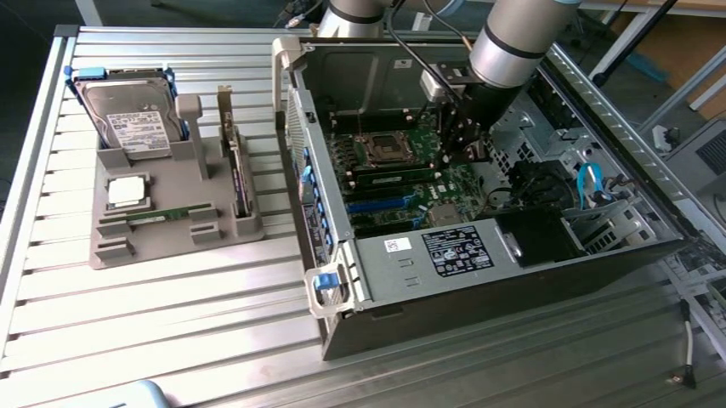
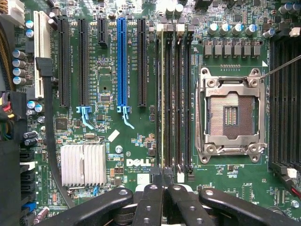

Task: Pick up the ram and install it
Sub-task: 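Press down the ram until it locks into place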

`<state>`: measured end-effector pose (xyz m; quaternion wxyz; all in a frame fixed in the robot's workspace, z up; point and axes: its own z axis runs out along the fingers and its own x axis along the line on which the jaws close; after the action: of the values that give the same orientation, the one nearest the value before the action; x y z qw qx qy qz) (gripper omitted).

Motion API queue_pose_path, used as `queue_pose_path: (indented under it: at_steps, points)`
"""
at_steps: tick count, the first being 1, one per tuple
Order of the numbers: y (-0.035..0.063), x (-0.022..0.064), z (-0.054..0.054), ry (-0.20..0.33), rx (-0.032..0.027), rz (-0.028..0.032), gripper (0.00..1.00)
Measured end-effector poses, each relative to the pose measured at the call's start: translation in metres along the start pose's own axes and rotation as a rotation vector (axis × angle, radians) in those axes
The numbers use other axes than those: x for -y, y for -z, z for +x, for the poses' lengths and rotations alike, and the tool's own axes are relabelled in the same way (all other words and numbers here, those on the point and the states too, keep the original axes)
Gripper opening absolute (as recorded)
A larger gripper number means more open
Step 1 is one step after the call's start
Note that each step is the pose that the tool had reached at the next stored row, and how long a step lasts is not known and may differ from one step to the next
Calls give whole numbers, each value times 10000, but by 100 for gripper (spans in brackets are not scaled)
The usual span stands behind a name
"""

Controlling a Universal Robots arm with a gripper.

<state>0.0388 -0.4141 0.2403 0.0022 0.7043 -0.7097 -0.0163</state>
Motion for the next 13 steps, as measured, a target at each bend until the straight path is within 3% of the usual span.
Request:
queue_pose_path:
  at_steps: [13]
  points:
    - [-31,1,-33,1,-1,15,10]
